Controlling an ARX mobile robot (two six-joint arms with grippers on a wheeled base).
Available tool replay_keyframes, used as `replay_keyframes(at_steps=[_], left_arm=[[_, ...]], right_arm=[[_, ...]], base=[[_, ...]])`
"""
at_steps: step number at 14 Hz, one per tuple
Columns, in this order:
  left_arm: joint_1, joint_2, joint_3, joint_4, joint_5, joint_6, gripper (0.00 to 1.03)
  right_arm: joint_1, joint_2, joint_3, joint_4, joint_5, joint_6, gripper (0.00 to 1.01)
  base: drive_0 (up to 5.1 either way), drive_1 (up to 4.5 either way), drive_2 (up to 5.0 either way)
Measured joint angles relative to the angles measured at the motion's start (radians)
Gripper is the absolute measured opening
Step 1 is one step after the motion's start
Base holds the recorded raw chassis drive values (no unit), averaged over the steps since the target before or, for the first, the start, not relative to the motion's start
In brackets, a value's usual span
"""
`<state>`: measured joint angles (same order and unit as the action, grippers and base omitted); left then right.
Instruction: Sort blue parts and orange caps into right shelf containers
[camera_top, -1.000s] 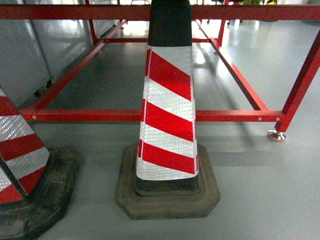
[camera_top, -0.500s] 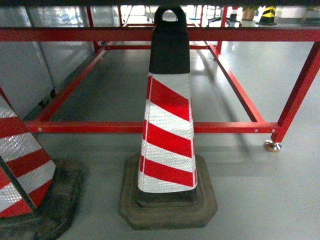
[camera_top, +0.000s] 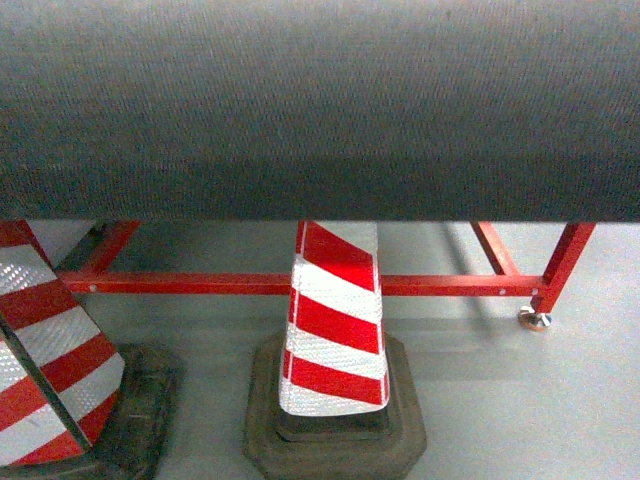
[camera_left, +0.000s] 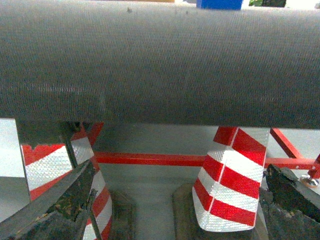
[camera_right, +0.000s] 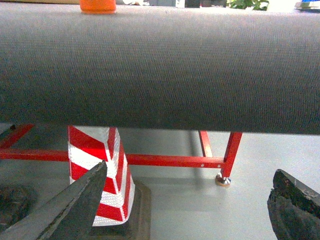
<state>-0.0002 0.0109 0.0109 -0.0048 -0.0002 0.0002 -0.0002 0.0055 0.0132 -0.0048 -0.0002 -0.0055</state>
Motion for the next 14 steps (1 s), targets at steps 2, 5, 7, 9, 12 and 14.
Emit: replay_keyframes(at_steps=[2,5,7,9,12,14], left_arm=[[0.000,0.000,0.000,0.000,0.000,0.000,0.98],[0.000,0.000,0.000,0.000,0.000,0.000,0.98],[0.000,0.000,0.000,0.000,0.000,0.000,0.98],[0.000,0.000,0.000,0.001,-0.001,0.000,0.98],[0.000,0.000,0.000,0.000,0.000,0.000,0.98],[0.000,0.000,0.000,0.001,0.000,0.000,0.98]], right_arm=[[0.000,0.000,0.000,0.000,0.000,0.001,0.98],[0.000,0.000,0.000,-0.001,0.000,0.002,0.98],[0.000,0.000,0.000,0.000,0.000,0.005,0.98],[0.000,0.000,0.000,0.000,-0.001,0.005,0.98],[0.000,0.000,0.000,0.000,0.000,0.006,0.98],[0.000,0.000,0.000,-0.001,0.000,0.006,0.98]], base=[[0.0,0.00,0.0],[0.0,0.00,0.0],[0.0,0.00,0.0],[0.0,0.00,0.0],[0.0,0.00,0.0],[0.0,0.00,0.0]])
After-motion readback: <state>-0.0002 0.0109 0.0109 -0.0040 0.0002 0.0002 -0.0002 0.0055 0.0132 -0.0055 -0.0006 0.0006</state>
